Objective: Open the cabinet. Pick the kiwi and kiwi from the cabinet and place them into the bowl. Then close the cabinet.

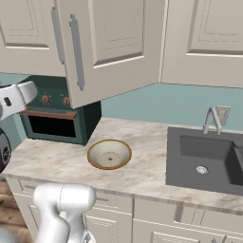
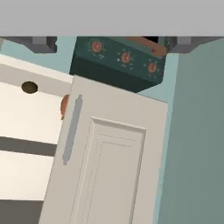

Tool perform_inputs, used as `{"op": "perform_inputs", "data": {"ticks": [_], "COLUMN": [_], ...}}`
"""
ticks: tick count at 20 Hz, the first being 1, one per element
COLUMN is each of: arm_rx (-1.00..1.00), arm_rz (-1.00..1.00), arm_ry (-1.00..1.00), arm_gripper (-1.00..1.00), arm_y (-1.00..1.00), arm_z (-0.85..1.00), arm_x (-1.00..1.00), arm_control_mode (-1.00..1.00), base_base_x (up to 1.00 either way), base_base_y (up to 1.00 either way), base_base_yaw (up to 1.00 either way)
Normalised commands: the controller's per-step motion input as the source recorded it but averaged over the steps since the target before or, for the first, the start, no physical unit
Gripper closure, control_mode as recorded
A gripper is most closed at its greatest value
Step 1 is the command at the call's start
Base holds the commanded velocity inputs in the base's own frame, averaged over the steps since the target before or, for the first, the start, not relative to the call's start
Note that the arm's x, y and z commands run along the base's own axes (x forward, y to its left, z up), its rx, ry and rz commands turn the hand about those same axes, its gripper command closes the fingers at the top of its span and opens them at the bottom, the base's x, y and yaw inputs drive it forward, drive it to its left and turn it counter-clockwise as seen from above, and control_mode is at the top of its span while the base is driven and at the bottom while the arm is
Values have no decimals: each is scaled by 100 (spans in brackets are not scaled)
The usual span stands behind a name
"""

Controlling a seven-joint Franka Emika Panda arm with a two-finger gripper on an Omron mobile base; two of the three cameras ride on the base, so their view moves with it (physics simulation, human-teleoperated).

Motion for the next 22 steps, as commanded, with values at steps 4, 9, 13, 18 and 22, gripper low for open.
{"op": "perform_inputs", "data": {"ticks": [4, 9, 13, 18, 22], "arm_rx": [-13, -9, -1, 0, 0], "arm_rz": [-36, -58, -49, -18, -5], "arm_ry": [-28, -8, 0, 0, 0], "arm_gripper": [-100, -100, -100, -100, -100], "arm_y": [67, 26, 0, 0, -3], "arm_z": [0, 0, 0, 1, 0], "arm_x": [0, 6, 42, 63, 75], "arm_control_mode": [-100, -100, -100, -100, -100], "base_base_x": [0, 0, 0, 0, 0], "base_base_y": [0, 0, 0, 0, 0], "base_base_yaw": [0, 0, 0, 0, 0]}}
